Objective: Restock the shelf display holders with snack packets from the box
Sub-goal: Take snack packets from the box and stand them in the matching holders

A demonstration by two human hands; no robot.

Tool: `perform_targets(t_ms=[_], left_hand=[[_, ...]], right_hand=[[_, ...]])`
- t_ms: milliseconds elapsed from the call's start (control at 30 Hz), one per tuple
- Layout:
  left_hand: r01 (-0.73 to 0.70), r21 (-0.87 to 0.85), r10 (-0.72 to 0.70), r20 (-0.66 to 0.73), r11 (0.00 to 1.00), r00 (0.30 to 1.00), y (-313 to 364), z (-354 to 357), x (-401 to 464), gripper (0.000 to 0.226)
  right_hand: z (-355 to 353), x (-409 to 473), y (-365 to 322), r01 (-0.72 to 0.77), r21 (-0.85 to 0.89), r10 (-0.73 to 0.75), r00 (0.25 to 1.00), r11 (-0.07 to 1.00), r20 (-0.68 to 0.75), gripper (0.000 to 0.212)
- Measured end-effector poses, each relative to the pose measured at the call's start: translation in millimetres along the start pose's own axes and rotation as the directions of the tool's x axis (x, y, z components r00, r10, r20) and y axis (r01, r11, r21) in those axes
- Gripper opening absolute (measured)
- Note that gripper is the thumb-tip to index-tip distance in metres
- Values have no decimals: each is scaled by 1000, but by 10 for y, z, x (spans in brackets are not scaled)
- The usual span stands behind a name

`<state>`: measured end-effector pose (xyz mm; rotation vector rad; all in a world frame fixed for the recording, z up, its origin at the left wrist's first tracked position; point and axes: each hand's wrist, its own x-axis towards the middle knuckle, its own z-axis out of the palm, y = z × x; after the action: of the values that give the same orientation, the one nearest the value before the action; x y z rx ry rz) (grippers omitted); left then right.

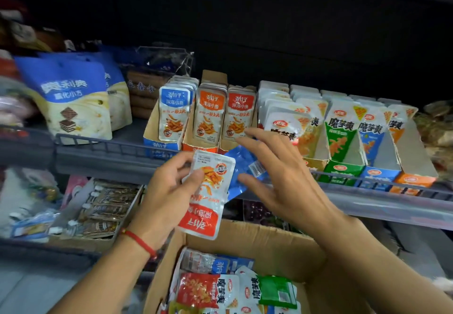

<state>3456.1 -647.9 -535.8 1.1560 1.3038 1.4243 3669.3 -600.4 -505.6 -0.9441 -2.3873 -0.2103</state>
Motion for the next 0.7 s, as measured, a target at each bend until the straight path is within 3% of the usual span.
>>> perform_targets(t_ms=[133,267,333,433,533,633,700], left_hand=[[-42,-18,41,-35,999,999,50,-263,-13,15],[-28,-140,6,-156,990,988,38,-476,18,14],[-51,-140,4,-317,989,948,-3,-557,52,14],[-69,-43,37,-518,997,855,-57,-625,66,8],[-32,-84,-10,-458,996,889,-61,-509,-13,8],[16,-283,-91,-253,959,963,-17,-258,-125,17],[8,-398,-96,-201,917,975,1,-176,-143,22]], right_hand=[[135,213,-177,12,-54,-8,998,998,65,68],[230,443,-326,-99,27,93,980,995,175,50],[256,495,-366,-177,109,162,978,978,135,35],[279,467,-434,-277,168,289,956,946,-48,19],[321,378,-610,-278,217,317,933,936,-172,17],[459,274,-785,-169,189,195,973,967,-125,27],[553,201,-827,-130,177,148,984,976,-95,36]])
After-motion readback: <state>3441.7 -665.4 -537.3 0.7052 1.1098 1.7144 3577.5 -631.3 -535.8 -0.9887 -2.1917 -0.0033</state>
